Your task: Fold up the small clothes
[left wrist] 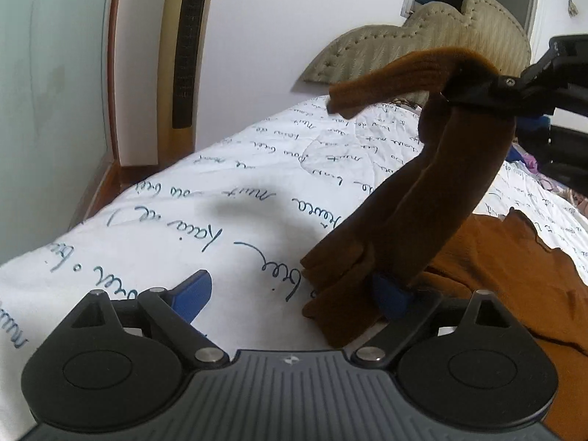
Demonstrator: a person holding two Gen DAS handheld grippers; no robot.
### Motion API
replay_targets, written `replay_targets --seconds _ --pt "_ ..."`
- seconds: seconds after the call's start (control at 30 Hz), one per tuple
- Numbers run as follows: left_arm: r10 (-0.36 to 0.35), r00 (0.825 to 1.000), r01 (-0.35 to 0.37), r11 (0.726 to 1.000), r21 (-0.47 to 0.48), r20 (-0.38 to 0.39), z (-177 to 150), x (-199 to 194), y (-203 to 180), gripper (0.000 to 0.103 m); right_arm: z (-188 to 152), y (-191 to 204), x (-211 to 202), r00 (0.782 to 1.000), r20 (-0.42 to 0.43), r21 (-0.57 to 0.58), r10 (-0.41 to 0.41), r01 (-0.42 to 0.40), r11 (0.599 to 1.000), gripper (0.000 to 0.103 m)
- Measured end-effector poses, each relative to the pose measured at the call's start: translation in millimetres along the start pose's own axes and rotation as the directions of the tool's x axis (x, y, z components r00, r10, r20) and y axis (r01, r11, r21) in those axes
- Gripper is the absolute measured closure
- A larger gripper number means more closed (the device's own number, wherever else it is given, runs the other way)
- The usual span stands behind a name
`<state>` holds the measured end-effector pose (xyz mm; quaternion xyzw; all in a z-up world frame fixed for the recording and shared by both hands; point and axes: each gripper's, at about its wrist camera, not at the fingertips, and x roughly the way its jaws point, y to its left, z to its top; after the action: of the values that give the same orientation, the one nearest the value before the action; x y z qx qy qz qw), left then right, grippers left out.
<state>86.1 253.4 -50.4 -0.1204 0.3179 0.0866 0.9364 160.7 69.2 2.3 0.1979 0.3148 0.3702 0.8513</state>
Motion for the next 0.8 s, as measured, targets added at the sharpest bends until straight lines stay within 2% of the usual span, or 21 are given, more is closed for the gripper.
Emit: replay_targets --seconds 0.13,0.23,0.3,0.33,0.43,0.53,0.6,0.7,0.8 --pt "0.068 0.994 -0.072 0.997 0.038 0.091 2.1 -21.3 -13.6 0.009 6.6 6.3 -3.4 1.000 -0.001 -0.022 0.016 -0.016 1.000 0.092" --pt "0.147 0.973 -0.158 0.986 0.046 0.179 7.9 -42.1 -17.1 0.009 8.4 12.8 -5.7 0.999 0.004 -0.040 0.039 -0.039 0.998 0.092" --pt "0.157 0.958 -0.169 0.985 0.028 0.242 16.1 -55.8 -14.4 0.007 8.8 18.5 -4.4 0.999 0.002 -0.059 0.044 -0.043 0.997 0.092" --pt "0.141 0.954 -0.153 0.988 0.023 0.263 21.0 -61.7 -12.0 0.003 9.1 20.8 -2.9 0.999 -0.009 -0.069 0.045 -0.045 0.997 0.092" --pt "0.128 0.953 -0.142 0.989 0.033 0.274 36.4 -64.9 -8.9 0.002 10.2 31.2 1.8 0.997 -0.045 -0.117 0.059 -0.064 0.991 0.092" --pt "0.075 0.973 -0.093 0.993 0.076 0.219 49.2 -58.4 -10.0 0.002 12.0 45.9 5.0 0.996 -0.079 -0.174 0.052 -0.065 0.983 0.092" --pt "0.052 0.975 -0.069 0.995 0.071 0.217 51.3 -57.6 -7.9 0.002 13.9 55.4 9.8 0.993 -0.112 -0.216 0.045 -0.069 0.974 0.091" --pt "0.062 0.968 -0.082 0.994 0.072 0.243 54.2 -60.7 -7.1 0.002 12.4 72.6 16.5 0.989 -0.150 -0.304 0.009 -0.055 0.951 0.086" --pt "0.075 0.970 -0.091 0.994 0.059 0.231 56.0 -60.5 -6.5 0.003 11.0 87.8 20.9 0.984 -0.180 -0.371 -0.008 -0.060 0.927 0.085"
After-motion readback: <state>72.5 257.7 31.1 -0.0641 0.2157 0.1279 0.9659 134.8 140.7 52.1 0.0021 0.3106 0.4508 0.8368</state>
